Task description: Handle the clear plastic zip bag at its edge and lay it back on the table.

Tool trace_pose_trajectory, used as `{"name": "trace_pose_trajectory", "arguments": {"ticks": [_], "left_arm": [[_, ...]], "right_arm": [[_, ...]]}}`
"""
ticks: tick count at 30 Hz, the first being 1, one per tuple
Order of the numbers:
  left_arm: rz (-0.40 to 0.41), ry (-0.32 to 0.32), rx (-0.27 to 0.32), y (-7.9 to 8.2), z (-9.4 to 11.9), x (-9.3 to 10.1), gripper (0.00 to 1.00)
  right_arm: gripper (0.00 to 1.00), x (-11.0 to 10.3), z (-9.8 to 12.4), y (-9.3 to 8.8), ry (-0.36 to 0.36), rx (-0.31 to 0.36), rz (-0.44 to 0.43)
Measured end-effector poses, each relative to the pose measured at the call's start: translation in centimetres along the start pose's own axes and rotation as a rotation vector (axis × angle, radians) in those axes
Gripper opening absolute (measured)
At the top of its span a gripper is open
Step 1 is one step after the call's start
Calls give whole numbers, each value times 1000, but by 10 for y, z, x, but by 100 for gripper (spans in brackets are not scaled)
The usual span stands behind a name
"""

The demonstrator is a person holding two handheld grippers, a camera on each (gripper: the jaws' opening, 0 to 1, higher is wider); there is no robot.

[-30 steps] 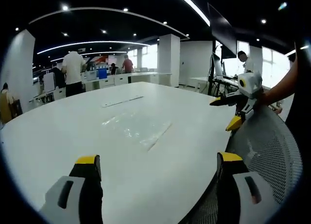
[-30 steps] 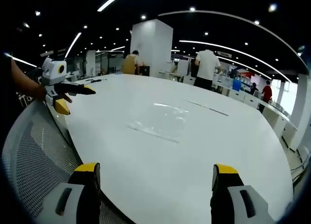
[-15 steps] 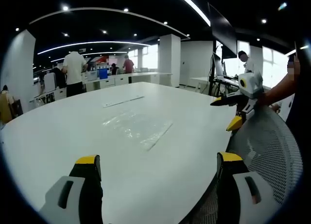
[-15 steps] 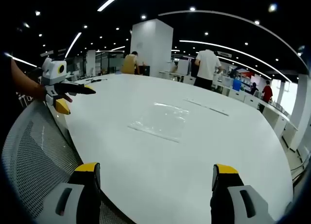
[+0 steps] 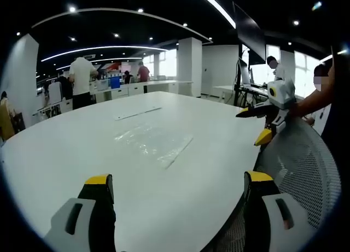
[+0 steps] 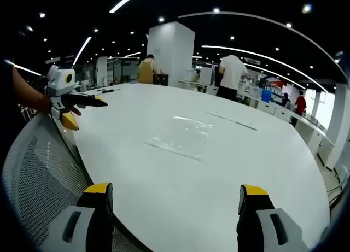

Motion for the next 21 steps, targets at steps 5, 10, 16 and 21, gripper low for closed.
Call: {"name": "trace_pose_trajectory", "arguments": {"ticks": [5,10,16,21], "left_arm": [[-1,0,-2,0,0,0,99],[-2,-1,-7,0,0,1,99],[-4,-2,-11,-1,-1,1,99],[-5,-3,-13,-2,-1,0,99]], "right_arm": [[96,1,0,-1,1,1,0],[96,1,0,-1,0,2,0],[96,1,0,-1,-1,1,0],[96,0,0,0,0,1,0]]}}
Point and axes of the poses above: the point that each gripper's makers call its tool centre point, and the gripper's own axes: z roughly backward along the fingers, x roughly to its right, y roughly out of its top, the point moved 6 cm from there along z, roughly backward along the fingers, and after that the axes turned 2 degrees about -x, right-handed, at the moved point
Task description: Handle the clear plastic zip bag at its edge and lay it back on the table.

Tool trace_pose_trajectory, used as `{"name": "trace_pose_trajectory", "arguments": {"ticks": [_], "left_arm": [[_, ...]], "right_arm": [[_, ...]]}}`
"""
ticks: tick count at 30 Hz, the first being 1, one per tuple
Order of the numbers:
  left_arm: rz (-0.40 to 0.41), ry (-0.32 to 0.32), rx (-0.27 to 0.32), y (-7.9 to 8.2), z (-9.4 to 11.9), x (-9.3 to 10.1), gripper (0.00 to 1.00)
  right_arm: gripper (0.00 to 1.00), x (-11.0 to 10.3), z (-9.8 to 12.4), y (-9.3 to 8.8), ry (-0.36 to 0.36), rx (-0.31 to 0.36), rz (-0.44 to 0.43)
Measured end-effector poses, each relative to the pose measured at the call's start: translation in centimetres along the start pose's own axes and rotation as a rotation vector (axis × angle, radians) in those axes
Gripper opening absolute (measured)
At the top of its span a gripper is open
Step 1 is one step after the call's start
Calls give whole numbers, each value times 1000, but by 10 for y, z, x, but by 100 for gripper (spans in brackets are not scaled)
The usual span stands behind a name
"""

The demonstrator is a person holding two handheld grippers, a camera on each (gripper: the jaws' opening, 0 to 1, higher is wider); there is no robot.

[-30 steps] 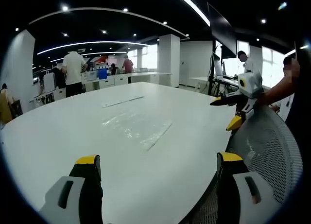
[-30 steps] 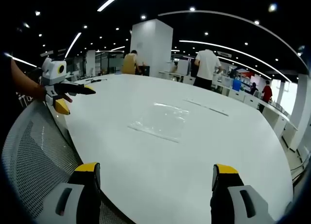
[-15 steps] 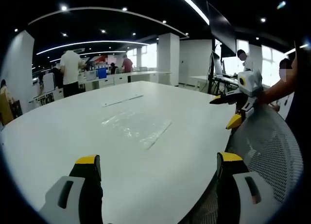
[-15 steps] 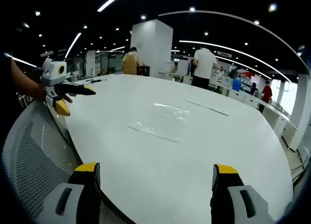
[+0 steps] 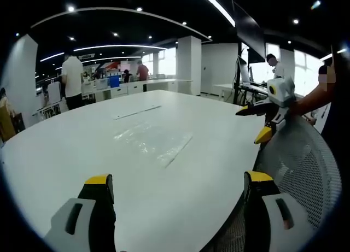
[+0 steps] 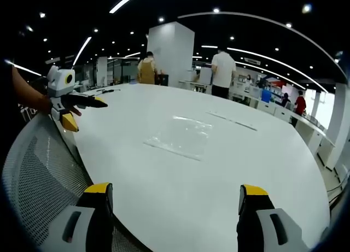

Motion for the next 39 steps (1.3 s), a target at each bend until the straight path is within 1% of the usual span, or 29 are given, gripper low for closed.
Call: {"name": "trace_pose_trajectory", "arguments": {"ticks": [27,31,39], "left_arm": [[-8,-7,-8,-4,-1,-1,99],[-14,-11,-13,-4,-2,-1,99],[-32,11,-20,-4,-2,-3,97]], "right_arm": [[96,1,-1,-1,4,-2,6],[96,2,0,0,-9,11,1],[96,3,0,-1,-5,10,1]]}}
Point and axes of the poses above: the point that each gripper's makers call its tool centre point, and the gripper's own axes: z roughly backward along the fingers, x roughly to its right, y roughly out of its top, the point moved 6 cm from there along z, roughly backward along the fingers, and after that the axes turned 2 degrees about -x, right-handed, at the moved point
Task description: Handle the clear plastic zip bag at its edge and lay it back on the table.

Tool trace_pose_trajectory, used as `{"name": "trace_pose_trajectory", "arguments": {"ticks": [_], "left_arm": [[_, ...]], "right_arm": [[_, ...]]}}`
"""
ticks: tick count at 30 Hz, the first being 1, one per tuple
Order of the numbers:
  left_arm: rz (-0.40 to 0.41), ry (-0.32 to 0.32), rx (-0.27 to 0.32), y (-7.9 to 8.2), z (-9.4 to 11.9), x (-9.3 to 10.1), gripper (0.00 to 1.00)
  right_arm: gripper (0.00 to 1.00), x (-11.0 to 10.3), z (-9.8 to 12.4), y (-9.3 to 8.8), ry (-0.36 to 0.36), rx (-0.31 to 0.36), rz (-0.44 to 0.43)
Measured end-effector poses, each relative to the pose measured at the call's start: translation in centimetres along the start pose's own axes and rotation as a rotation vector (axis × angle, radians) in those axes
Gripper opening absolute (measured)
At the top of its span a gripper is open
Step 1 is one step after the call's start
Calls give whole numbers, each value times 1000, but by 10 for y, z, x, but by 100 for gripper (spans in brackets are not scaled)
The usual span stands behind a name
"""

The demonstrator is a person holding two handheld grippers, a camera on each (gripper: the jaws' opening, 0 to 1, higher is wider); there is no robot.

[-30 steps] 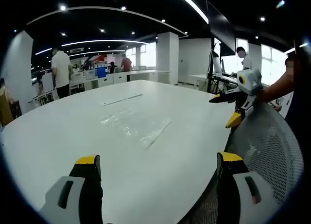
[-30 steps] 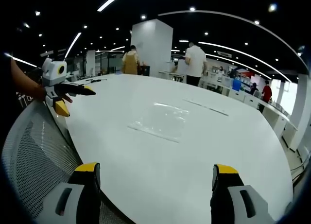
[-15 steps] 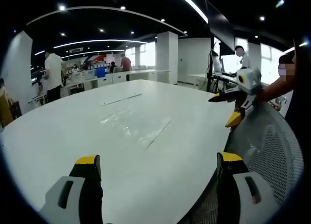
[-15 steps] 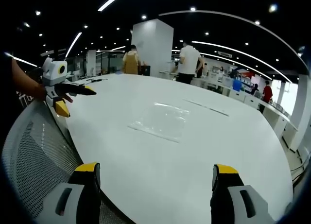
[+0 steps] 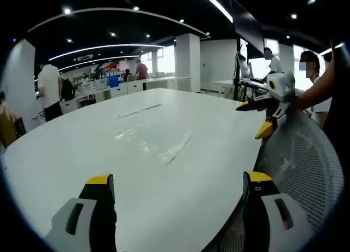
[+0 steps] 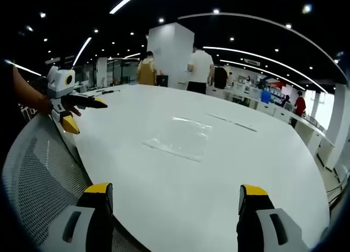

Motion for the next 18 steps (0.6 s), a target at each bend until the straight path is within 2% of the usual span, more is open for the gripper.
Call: {"name": "trace_pose_trajectory", "arguments": {"ticks": [7,11,13,18], "left_arm": [[-18,-3,-12,1,-1,0,94],[-49,-10,-32,-1,-3,1,90],[-88,-15,-63,-4,-6,1,89],[-119,-42,-75,-2,-16,2,84]], "right_arm": [[96,0,0,1,-4,1,3],[96,-2,1,2,0,-1,8],[96,-2,1,2,1,-1,8],[96,-1,1,2,-1,0,8]]}}
Point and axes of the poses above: the point that each gripper's makers call its tool centre point, and the gripper's own axes: z roughly backward along the fingers, x roughly to its right, y roughly out of its top, the point moved 6 cm from there along z, roughly backward along the fingers, and after that the axes turned 2 degrees about -x, right-handed, at the moved point
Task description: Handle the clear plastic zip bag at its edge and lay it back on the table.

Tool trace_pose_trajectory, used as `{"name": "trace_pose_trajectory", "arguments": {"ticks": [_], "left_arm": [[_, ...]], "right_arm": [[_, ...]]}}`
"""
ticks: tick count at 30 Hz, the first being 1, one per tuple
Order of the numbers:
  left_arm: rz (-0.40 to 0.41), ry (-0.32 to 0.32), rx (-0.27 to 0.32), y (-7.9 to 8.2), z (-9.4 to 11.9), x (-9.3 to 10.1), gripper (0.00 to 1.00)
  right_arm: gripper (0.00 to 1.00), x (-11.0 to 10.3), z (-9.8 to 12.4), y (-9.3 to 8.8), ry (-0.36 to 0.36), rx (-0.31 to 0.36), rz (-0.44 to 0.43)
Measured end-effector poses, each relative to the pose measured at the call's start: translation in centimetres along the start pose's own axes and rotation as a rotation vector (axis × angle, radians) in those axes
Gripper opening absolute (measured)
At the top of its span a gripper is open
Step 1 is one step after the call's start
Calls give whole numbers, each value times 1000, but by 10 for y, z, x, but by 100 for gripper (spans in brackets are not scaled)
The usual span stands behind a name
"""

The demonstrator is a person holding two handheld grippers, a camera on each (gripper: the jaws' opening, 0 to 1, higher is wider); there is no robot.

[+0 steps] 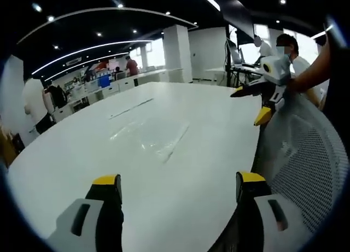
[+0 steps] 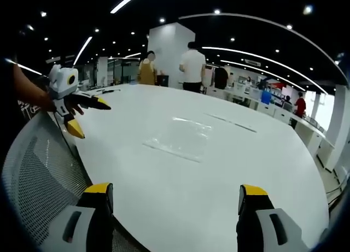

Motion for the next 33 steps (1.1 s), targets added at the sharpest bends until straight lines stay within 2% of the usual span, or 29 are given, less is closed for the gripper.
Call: {"name": "trace_pose_trajectory", "arguments": {"ticks": [6,14,33], "left_arm": [[-60,-29,-24,11,-14,-1,81],[-126,-52,-68,15,-32,-7,76],[-276,-122,-161,11,-81,-32,63]], "right_arm": [[95,-1,0,1,3,-2,4],[95,0,0,1,-4,0,-1],[92,1,0,0,-11,-12,-3]]}}
Point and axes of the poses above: the point that each gripper's makers call its tool centre point, and the gripper's own axes: z roughly backward along the fingers, x roughly to its right, y roughly out of its top, the point moved 6 cm from there along z, roughly backward along the fingers, and after that the axes turned 2 degrees about -x, right-handed, at the moved point
